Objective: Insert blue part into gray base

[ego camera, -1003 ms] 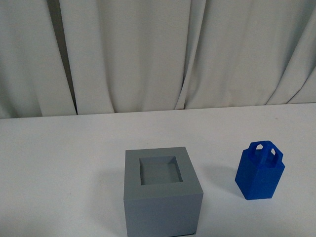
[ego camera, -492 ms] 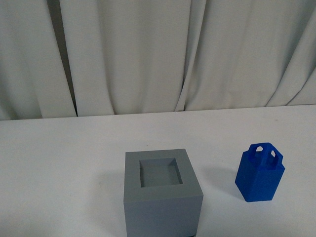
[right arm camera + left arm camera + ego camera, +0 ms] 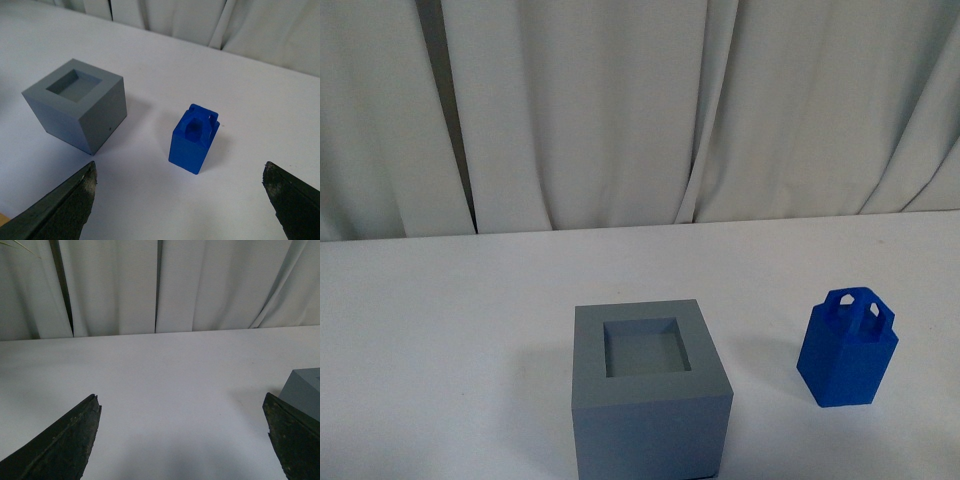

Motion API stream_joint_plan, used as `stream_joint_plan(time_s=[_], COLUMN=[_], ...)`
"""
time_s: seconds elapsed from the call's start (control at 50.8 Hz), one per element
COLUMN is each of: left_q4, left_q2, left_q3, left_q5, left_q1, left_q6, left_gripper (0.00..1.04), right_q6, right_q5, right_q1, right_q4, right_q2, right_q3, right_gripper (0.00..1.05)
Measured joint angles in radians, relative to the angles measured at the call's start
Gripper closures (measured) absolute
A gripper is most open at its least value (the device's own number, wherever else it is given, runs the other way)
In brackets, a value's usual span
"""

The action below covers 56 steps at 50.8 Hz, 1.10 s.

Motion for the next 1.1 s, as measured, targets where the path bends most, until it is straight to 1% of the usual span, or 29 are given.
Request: stream_joint_plan(time_s=[0.059, 0.138, 0.256, 0.295, 0.374, 0.492, 0.688, 0.747, 0.944, 1.042, 1.101], left_q4=[0.0, 0.0, 0.0, 0.0, 0.0, 0.0, 0.0, 0.0, 0.0, 0.0, 0.0], left_q2=[0.0, 0.0, 0.0, 0.0, 0.0, 0.0, 0.0, 0.0, 0.0, 0.0, 0.0], left_q3=[0.0, 0.0, 0.0, 0.0, 0.0, 0.0, 0.0, 0.0, 0.0, 0.0, 0.0], left_q5=[0.0, 0.001, 0.001, 0.0, 0.001, 0.001, 0.0, 0.0, 0.001, 0.001, 0.0], left_q1=[0.0, 0.0, 0.0, 0.0, 0.0, 0.0, 0.0, 0.0, 0.0, 0.0, 0.0], left_q6=[0.0, 0.0, 0.0, 0.0, 0.0, 0.0, 0.0, 0.0, 0.0, 0.0, 0.0], left_gripper=[0.06, 0.06, 0.06, 0.06, 0.06, 0.06, 0.06, 0.06, 0.06, 0.06, 0.06], right_q6=[-0.084, -0.14, -0.27, -0.322, -0.462, -0.571, -0.819, -0.872, -1.008, -1.041, -1.051], right_q5=[-0.021, -0.046, -0.017, -0.013, 0.031, 0.07, 0.211, 0.244, 0.351, 0.389, 0.413], right_q1=[0.019, 0.032, 0.053, 0.061, 0.091, 0.122, 0.193, 0.209, 0.257, 0.272, 0.278], right_q4=[-0.14, -0.247, -0.381, -0.446, -0.573, -0.691, -0.922, -0.998, -1.196, -1.274, -1.293], right_q2=[0.123, 0.209, 0.312, 0.35, 0.439, 0.523, 0.723, 0.776, 0.935, 0.998, 1.03], right_q3=[0.118, 0.216, 0.361, 0.423, 0.557, 0.682, 0.965, 1.041, 1.266, 1.348, 1.382], right_gripper=[0.07, 0.07, 0.07, 0.07, 0.07, 0.07, 0.07, 0.07, 0.07, 0.07, 0.07])
